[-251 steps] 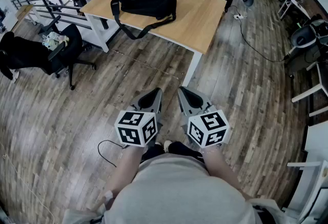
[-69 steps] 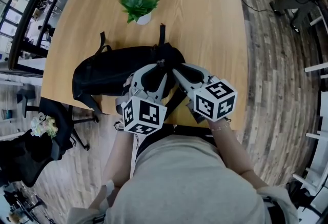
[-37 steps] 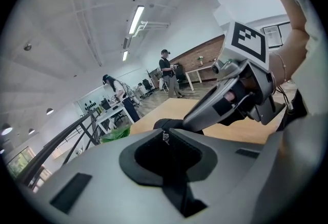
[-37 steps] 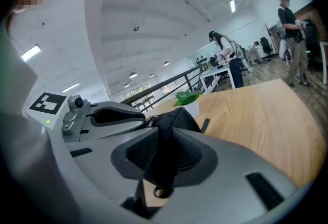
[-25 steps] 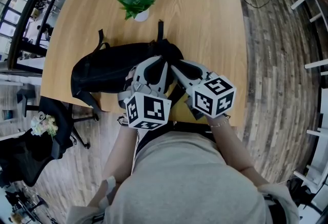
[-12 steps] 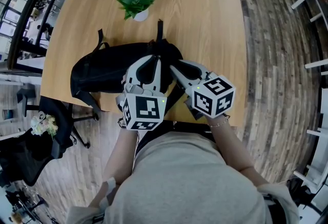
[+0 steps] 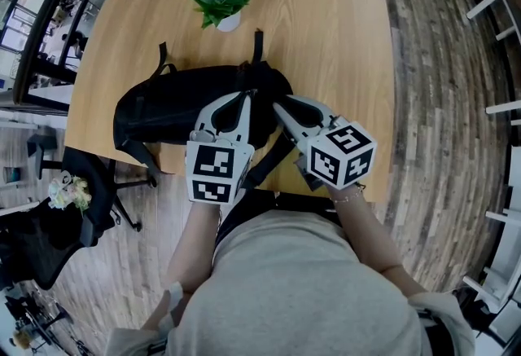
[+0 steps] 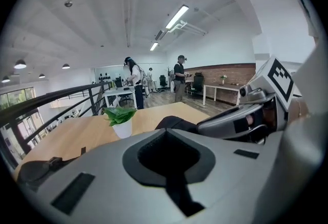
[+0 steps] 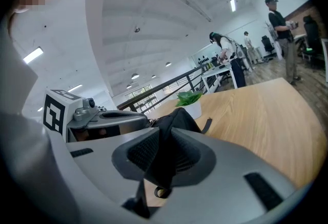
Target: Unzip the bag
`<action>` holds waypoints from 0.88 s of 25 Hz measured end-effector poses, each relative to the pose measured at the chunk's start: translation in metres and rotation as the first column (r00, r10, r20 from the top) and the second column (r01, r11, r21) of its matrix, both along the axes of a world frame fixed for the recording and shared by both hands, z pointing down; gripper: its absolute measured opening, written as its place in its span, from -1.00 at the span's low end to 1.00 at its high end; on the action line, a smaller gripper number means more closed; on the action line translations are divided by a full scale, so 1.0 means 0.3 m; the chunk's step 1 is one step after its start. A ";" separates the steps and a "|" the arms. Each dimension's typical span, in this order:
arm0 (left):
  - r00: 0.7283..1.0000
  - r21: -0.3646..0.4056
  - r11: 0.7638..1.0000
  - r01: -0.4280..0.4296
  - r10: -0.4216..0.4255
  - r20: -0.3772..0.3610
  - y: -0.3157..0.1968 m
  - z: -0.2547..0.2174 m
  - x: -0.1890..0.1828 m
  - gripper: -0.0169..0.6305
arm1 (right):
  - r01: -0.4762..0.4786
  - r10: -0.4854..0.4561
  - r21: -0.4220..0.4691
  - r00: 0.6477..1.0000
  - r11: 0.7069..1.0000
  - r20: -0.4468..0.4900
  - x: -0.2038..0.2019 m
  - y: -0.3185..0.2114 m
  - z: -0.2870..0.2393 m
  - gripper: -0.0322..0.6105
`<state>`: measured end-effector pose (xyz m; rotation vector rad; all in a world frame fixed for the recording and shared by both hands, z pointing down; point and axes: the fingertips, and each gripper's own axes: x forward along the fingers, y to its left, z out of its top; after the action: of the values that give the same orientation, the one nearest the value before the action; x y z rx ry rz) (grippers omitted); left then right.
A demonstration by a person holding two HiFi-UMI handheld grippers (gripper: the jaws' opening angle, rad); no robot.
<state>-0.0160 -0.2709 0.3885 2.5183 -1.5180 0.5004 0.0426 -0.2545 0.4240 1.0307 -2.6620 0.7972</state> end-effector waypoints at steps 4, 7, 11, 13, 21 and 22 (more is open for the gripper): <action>0.999 -0.019 1.000 0.022 -0.023 -0.035 0.004 0.006 -0.022 -0.89 | 0.002 -0.002 0.011 1.000 1.000 -0.009 0.004 -0.003 0.001 -0.69; 0.996 -0.044 0.998 0.053 -0.056 -0.070 0.006 0.013 -0.051 -0.89 | 0.000 0.000 -0.001 1.000 1.000 0.002 0.011 -0.008 0.002 -0.69; 0.993 -0.056 0.994 0.094 -0.098 -0.071 0.013 0.022 -0.098 -0.89 | 0.002 -0.002 -0.005 1.000 1.000 0.006 0.017 -0.011 -0.001 -0.69; 0.990 -0.055 0.992 0.114 -0.118 -0.074 0.013 0.023 -0.120 -0.89 | 0.003 -0.002 -0.004 1.000 1.000 0.009 0.018 -0.011 -0.003 -0.69; 0.981 -0.048 0.986 0.159 -0.163 -0.104 0.024 0.025 -0.177 -0.88 | 0.005 -0.005 -0.005 1.000 1.000 -0.003 0.011 -0.005 -0.002 -0.70; 0.981 -0.046 0.986 0.158 -0.162 -0.110 0.024 0.023 -0.184 -0.88 | 0.004 -0.004 -0.005 1.000 1.000 -0.009 0.010 -0.009 0.000 -0.70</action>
<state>-0.0712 -0.2636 0.3954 2.3291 -1.6349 0.3523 0.0456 -0.2572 0.4239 1.0257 -2.6525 0.7956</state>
